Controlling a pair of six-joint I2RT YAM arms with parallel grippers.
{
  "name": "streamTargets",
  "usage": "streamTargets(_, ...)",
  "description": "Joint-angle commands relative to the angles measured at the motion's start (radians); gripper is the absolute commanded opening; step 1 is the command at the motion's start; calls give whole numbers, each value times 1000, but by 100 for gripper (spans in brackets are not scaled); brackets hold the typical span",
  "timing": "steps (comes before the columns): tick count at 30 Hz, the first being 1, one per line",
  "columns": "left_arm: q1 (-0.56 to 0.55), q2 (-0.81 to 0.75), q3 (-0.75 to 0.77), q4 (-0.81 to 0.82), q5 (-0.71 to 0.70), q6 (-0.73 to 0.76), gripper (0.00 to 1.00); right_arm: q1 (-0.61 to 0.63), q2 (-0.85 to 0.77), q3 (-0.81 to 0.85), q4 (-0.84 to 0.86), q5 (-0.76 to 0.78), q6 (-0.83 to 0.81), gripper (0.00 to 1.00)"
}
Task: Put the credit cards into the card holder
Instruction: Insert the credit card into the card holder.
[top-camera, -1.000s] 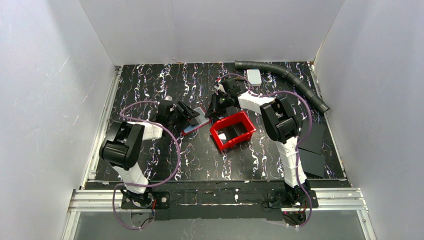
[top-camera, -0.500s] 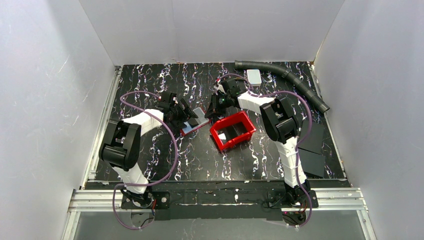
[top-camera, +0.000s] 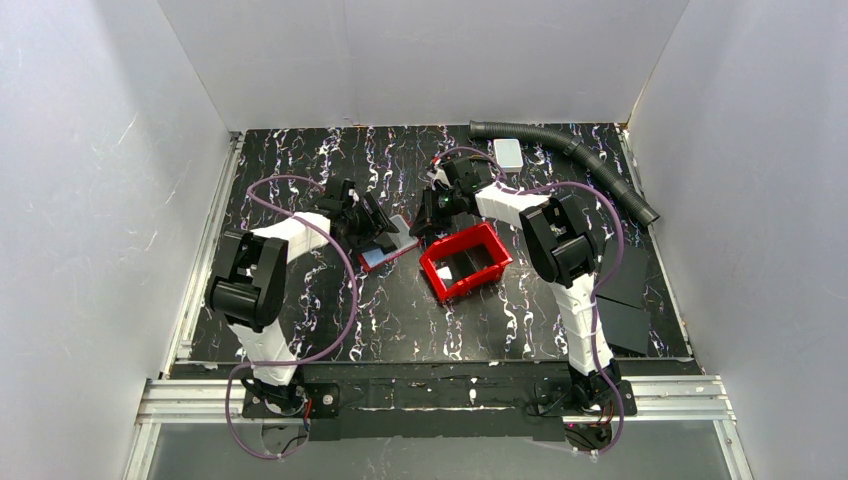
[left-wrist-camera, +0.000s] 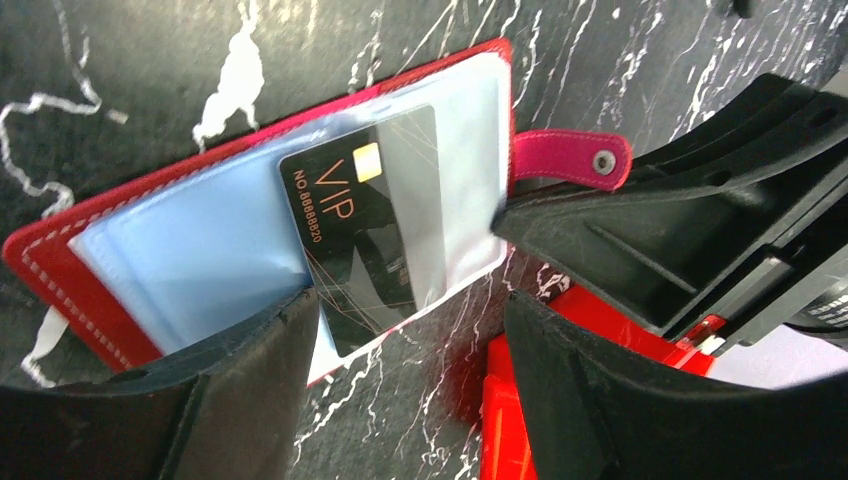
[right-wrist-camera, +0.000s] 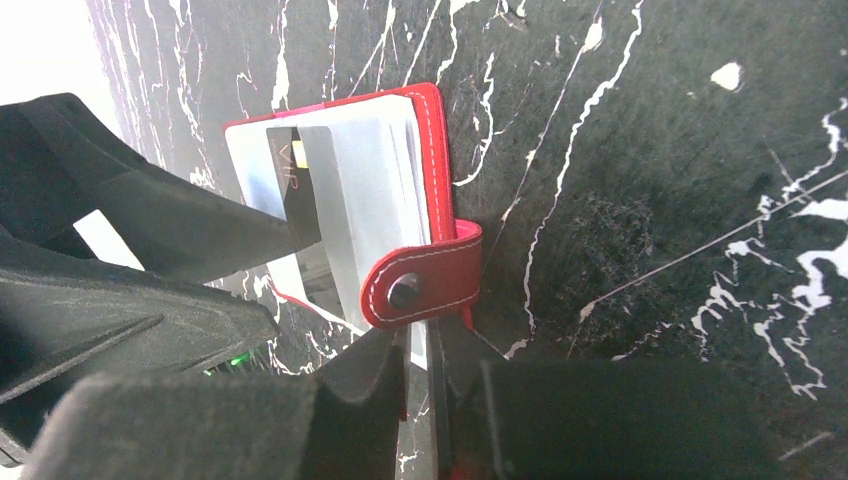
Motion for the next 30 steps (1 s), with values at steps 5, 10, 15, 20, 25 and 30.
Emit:
streamTargets(5, -17, 35, 43, 92, 51, 33, 62, 12, -4, 28, -31, -13, -19, 16)
streamTargets(10, -41, 69, 81, 93, 66, 18, 59, 15, -7, 24, -26, -16, -18, 15)
streamTargets(15, -73, 81, 91, 102, 58, -32, 56, 15, -24, 3, 10, -15, 19, 14)
streamTargets(20, -84, 114, 114, 108, 85, -75, 56, 17, -54, -62, 111, -50, 102, 14)
streamTargets(25, -80, 93, 88, 105, 91, -84, 61, -28, -119, -126, 201, -59, 184, 32)
streamTargets(30, -80, 120, 115, 117, 139, -109, 62, -43, -109, -176, 271, -90, 259, 33)
